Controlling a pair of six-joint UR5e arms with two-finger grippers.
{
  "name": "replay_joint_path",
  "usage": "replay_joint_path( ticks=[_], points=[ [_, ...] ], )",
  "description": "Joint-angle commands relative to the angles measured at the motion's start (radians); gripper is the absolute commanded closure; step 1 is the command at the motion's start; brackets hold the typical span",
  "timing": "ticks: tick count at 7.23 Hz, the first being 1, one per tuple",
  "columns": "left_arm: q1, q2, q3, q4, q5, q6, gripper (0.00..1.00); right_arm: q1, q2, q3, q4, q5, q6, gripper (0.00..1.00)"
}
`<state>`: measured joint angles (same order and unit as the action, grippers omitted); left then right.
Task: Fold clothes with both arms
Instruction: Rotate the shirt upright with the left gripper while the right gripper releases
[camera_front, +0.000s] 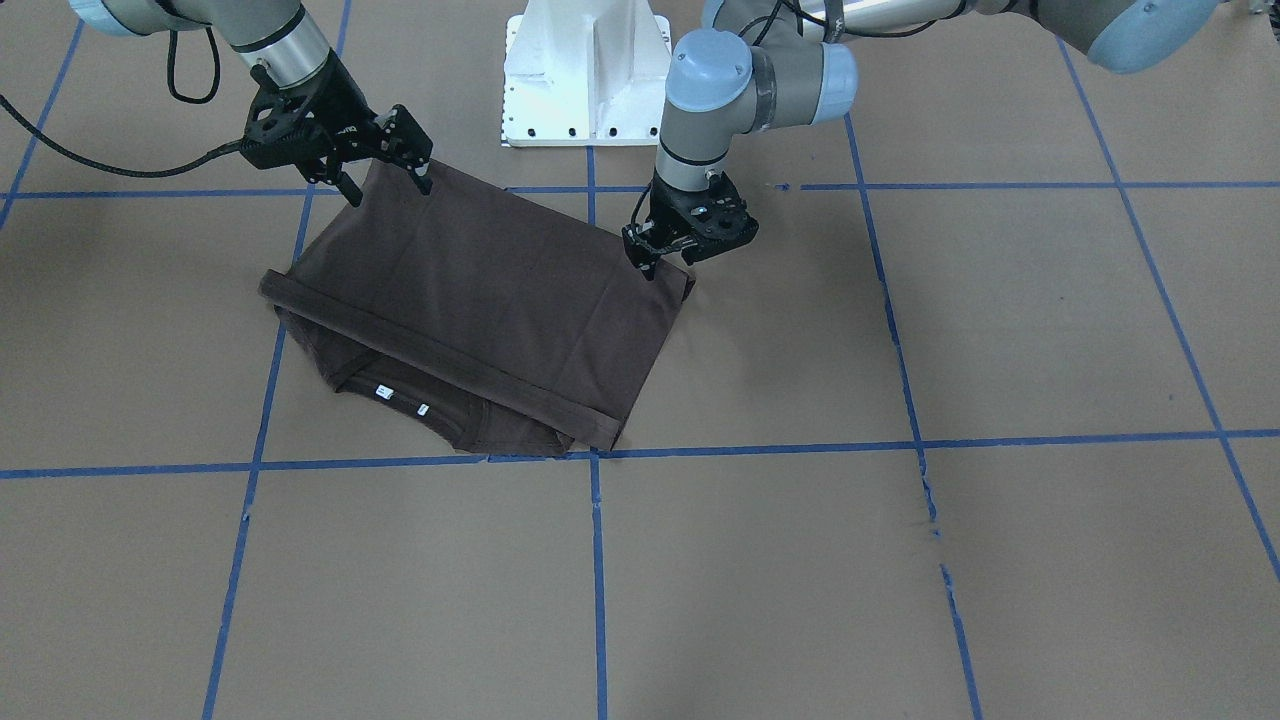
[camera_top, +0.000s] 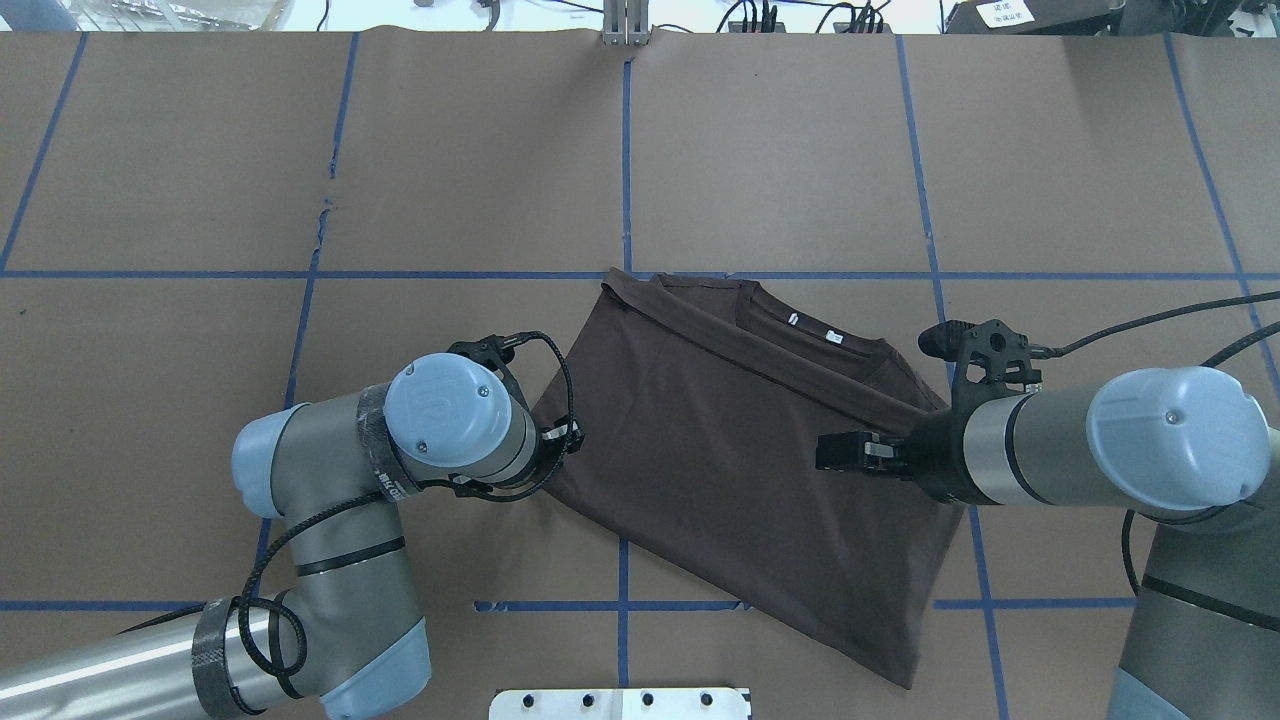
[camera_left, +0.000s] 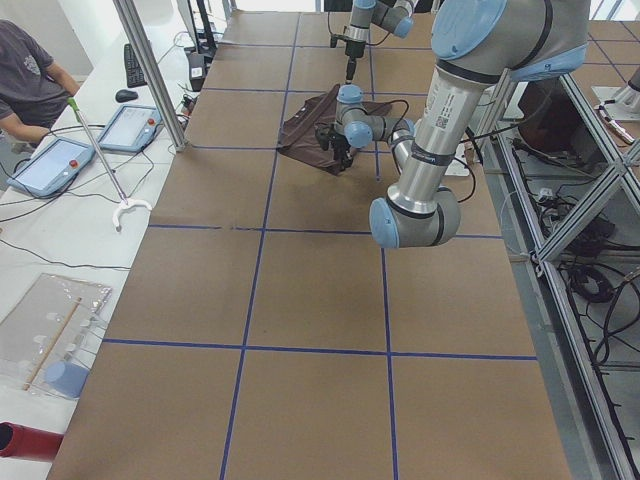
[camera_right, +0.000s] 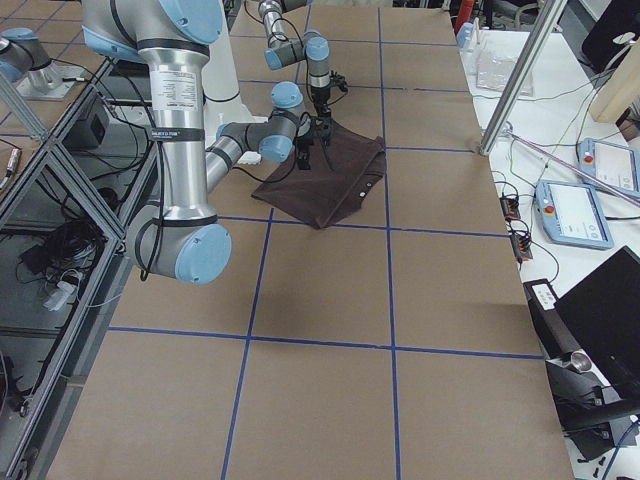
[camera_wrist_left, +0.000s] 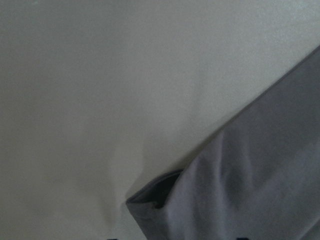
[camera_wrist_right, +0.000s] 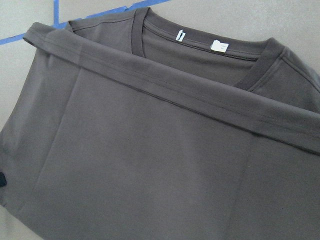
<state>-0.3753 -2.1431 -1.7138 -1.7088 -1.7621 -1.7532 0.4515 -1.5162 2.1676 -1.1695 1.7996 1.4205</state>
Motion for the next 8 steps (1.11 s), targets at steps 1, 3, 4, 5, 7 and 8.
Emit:
replay_joint_path(
  ticks=[1, 3, 4, 5, 7, 8],
  points=[
    [-0.001, 0.000, -0.003, 0.000, 0.000, 0.009, 1.00, 0.001, 0.001, 0.000, 0.001, 0.000, 0.000, 0.00],
    [-0.022, 0.000, -0.012, 0.003, 0.000, 0.009, 1.00, 0.003, 0.001, 0.000, 0.001, 0.000, 0.000, 0.00],
    [-0.051, 0.000, -0.006, 0.003, 0.000, 0.015, 1.00, 0.004, 0.001, 0.000, 0.001, -0.002, 0.000, 0.00],
    [-0.097, 0.000, -0.001, 0.001, 0.000, 0.020, 1.00, 0.007, -0.002, 0.001, 0.001, -0.002, 0.002, 0.00],
    [-0.218, -0.020, 0.057, -0.003, 0.001, 0.156, 1.00, 0.007, -0.009, 0.001, -0.001, -0.003, 0.002, 0.00],
    [-0.278, -0.071, 0.163, -0.034, 0.003, 0.237, 1.00, 0.007, -0.007, 0.001, -0.002, -0.005, 0.002, 0.00]
  ],
)
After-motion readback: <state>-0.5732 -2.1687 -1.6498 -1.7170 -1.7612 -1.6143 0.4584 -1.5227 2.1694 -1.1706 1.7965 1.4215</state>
